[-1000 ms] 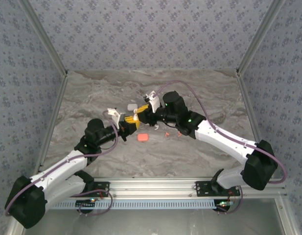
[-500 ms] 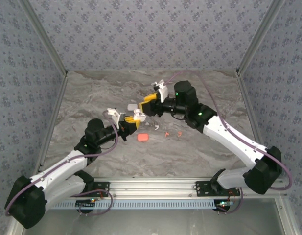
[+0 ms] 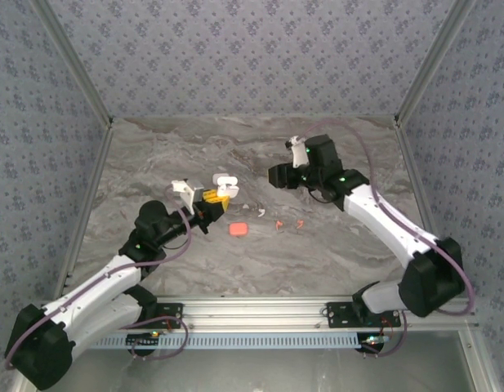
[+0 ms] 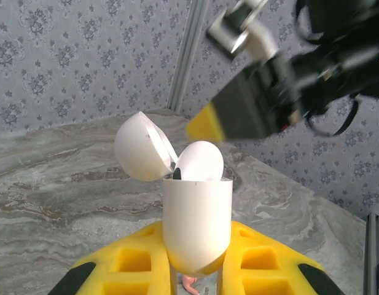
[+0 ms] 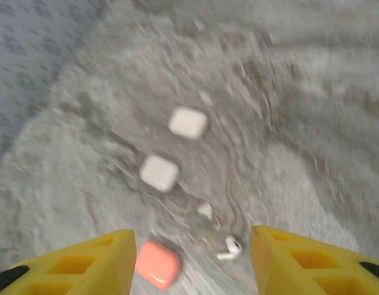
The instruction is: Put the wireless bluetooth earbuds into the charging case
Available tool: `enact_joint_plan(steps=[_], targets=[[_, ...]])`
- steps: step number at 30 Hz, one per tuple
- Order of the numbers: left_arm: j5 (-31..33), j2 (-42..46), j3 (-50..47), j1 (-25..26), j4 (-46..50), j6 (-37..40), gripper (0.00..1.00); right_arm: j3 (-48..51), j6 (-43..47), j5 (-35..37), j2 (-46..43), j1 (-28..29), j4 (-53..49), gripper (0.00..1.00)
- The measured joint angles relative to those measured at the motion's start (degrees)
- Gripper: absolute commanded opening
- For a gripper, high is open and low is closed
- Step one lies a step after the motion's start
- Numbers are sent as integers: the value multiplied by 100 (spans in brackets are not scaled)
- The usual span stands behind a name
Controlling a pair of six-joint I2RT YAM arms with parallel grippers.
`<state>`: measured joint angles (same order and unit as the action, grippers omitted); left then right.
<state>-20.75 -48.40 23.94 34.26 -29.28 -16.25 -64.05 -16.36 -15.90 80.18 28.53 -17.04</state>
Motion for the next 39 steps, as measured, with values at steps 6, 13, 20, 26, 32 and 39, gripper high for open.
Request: enact_joint_plan(steps=[6, 13, 20, 26, 32, 39], targets=[[72, 39, 0, 0, 118, 48, 0, 190, -260, 295, 1158, 284, -118, 57], [90, 42, 0, 0, 160, 79, 0, 26, -337, 621, 2253, 758, -151, 58], [114, 61, 0, 0, 260, 85, 0, -343, -334, 885, 2671, 905, -184, 53], [116, 107, 0, 0, 273, 140, 0, -542, -323, 979, 2780, 968, -190, 50], [131, 107, 0, 0, 323, 146, 0, -671, -280, 1078, 2942, 1025, -254, 50], [133, 111, 0, 0, 385, 146, 0, -682, -214, 1342, 2999, 1132, -415, 51]])
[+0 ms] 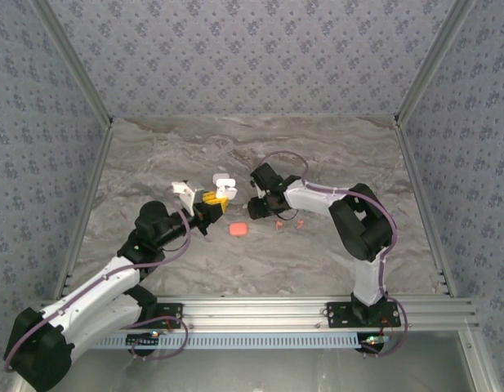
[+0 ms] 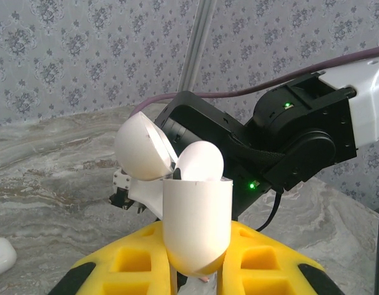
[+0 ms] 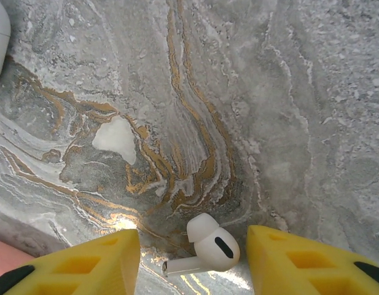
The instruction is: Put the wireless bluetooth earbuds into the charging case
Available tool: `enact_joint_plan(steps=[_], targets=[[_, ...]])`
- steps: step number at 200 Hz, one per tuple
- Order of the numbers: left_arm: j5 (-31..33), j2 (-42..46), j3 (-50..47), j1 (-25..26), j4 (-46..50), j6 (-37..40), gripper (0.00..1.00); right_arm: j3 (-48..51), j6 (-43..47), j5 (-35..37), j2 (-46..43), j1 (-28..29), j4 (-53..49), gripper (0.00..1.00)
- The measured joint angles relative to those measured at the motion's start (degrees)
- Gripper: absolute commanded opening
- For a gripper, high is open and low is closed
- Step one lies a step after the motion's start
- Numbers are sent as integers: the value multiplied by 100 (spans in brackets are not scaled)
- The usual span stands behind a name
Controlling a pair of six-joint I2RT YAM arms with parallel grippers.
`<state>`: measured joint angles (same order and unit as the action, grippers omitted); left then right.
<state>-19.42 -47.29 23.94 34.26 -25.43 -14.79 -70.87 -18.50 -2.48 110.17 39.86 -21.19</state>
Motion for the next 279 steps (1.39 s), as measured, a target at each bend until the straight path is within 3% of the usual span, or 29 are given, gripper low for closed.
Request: enact_joint_plan(steps=[176, 237, 279], targets=[[0, 79, 0, 0, 37, -2, 0, -407, 247, 125, 343, 234, -28, 36], [-4, 79, 0, 0, 37, -2, 0, -407, 289, 282, 345, 240, -33, 49], [-4, 81, 0, 0, 35, -4, 0, -448, 293, 531, 348, 240, -96, 51]])
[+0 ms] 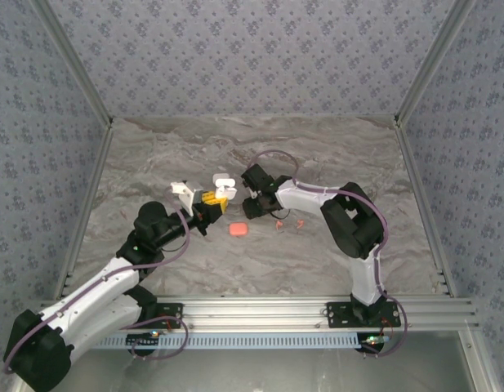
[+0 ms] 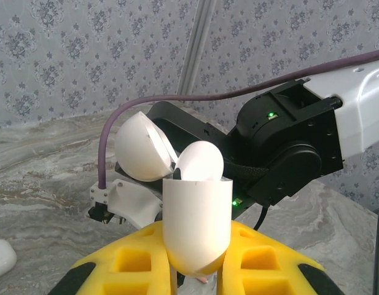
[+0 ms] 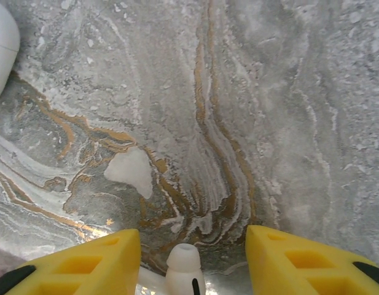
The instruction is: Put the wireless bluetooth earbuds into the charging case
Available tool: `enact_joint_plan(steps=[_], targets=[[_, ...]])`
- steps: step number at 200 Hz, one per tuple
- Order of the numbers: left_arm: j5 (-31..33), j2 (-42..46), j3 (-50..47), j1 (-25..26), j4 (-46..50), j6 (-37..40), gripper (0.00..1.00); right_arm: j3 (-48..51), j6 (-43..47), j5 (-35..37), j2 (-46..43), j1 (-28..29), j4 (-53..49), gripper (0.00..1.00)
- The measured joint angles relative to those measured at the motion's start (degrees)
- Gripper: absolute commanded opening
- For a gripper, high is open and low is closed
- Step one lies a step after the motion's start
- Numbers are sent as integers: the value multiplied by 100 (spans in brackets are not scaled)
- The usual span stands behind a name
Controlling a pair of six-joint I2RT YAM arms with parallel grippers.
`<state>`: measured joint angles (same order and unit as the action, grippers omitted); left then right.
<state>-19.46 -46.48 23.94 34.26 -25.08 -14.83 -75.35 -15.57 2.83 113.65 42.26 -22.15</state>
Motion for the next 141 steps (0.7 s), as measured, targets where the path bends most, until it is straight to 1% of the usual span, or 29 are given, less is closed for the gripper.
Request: enact_joint_plan(steps=[47, 103, 141], targets=[[0, 136, 0, 0, -2, -2, 0, -306, 17, 111, 87, 0, -37, 51], [2, 234, -26, 0, 0, -2, 0, -313, 59, 153, 199, 15, -216, 51], [4, 262, -72, 0, 4, -2, 0, -313, 127, 240, 199, 142, -389, 51]])
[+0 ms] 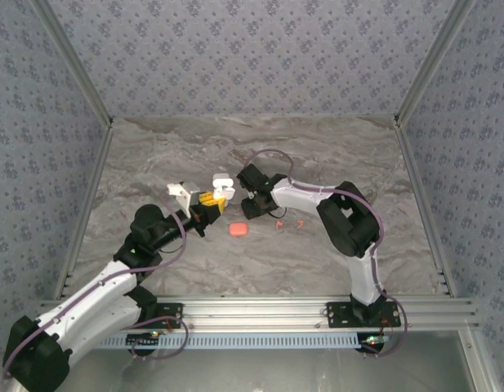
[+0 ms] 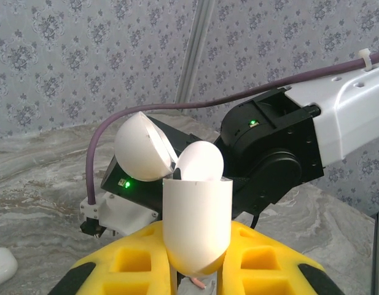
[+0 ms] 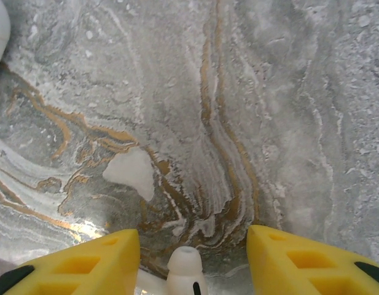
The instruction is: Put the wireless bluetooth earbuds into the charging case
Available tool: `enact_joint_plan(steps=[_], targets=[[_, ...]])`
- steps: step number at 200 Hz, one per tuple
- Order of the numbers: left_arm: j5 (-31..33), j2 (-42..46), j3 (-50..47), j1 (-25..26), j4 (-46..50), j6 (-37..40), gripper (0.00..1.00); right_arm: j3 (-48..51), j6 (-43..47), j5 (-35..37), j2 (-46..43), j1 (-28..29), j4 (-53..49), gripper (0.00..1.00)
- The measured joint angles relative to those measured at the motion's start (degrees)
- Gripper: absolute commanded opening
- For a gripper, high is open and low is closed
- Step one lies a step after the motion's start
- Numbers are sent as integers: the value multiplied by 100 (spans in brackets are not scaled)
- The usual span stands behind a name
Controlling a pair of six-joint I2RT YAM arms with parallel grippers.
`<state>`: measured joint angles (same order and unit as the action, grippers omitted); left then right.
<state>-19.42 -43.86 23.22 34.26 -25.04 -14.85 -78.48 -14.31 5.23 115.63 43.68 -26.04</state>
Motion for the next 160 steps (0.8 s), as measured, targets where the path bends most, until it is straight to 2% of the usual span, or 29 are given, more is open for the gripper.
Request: enact_joint_plan(steps=[119, 160], targets=[[68, 0, -4, 0, 2, 0, 0, 195, 92, 188, -256, 50, -562, 51], [70, 0, -4, 0, 0, 0, 0, 181, 129, -15, -461, 4, -619, 51]])
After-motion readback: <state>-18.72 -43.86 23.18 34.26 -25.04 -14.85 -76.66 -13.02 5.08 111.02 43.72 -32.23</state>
